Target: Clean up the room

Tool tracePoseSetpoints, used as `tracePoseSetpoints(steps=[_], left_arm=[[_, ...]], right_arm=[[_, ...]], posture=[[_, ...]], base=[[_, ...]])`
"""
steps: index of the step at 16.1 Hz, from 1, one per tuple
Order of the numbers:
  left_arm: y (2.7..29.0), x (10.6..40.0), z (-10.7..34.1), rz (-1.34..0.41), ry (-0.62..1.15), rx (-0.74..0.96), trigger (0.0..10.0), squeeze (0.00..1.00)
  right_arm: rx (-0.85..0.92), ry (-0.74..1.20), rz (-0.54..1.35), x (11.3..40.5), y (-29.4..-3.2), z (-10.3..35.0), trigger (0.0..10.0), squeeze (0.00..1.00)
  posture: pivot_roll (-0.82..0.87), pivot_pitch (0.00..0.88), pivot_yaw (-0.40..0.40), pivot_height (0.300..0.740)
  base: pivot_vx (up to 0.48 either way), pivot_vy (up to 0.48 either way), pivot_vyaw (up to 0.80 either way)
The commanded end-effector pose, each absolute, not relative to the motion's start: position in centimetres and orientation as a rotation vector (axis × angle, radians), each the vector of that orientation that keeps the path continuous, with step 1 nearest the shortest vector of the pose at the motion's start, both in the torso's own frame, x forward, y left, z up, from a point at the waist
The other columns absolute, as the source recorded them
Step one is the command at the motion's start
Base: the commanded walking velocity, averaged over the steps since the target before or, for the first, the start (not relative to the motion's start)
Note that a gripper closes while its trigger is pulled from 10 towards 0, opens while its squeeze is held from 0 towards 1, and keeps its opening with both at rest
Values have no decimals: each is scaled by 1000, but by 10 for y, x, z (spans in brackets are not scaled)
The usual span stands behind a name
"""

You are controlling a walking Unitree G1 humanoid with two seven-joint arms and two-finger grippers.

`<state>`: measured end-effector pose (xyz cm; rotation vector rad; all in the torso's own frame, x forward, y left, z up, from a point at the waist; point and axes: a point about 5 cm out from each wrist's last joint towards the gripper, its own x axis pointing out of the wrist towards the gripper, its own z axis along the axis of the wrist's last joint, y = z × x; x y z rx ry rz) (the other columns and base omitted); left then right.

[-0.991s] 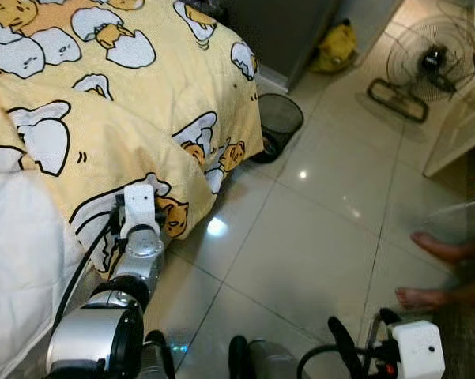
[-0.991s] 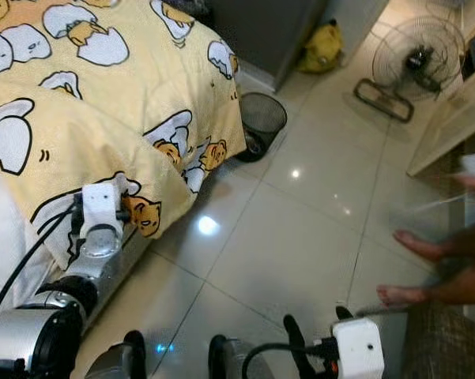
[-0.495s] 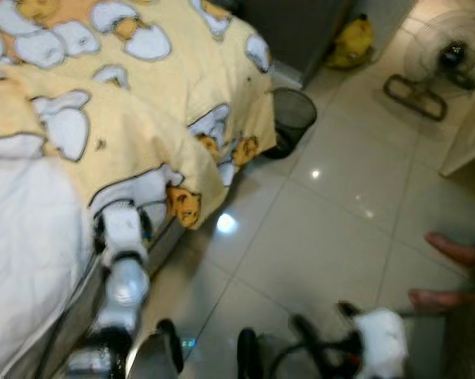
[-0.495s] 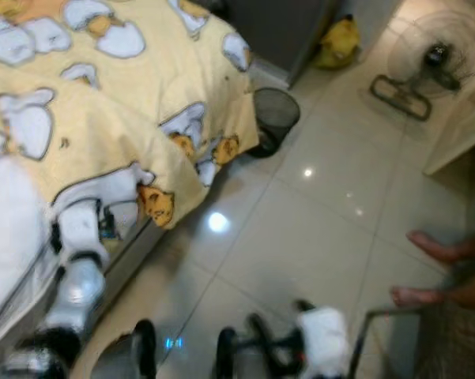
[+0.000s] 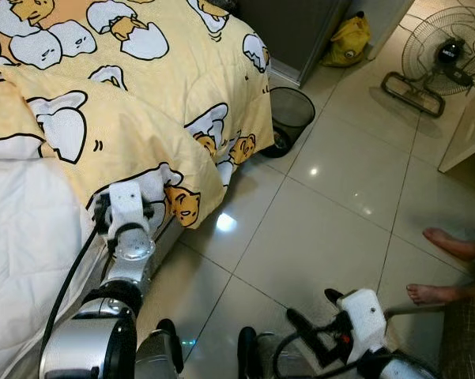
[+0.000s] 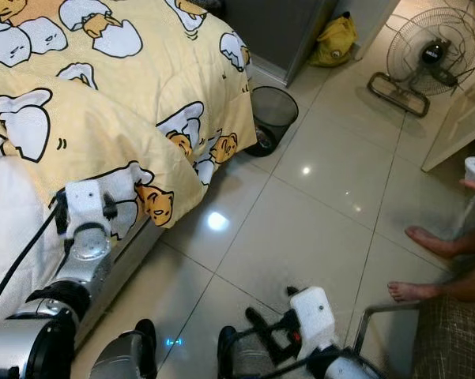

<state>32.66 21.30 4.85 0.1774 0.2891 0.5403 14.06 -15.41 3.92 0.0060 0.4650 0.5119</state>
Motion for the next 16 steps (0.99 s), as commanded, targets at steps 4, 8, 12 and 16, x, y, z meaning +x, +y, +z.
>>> tracePoseSetpoints(steps=[4, 8, 12, 16], left_arm=[[227, 318, 45, 645, 294, 210, 9961, 0], [228, 308, 31, 647, 360, 180, 10000, 0], [207, 312, 20, 486, 483, 94, 3176, 0], [205, 321, 29, 448, 476, 144, 0, 0]], right_arm=[[17, 511, 532, 121, -155, 34, 10000, 0], [24, 538, 566, 118, -151, 29, 10000, 0], [20, 535, 570, 120, -151, 31, 10000, 0], [12, 537, 556, 119, -154, 32, 10000, 0]], posture=[[-228, 244, -135, 740], [-220, 251, -142, 740], [-238, 258, -150, 740], [-265, 259, -142, 740]], base=[[0, 0, 0], [0, 0, 0], [0, 0, 0], [0, 0, 0]])
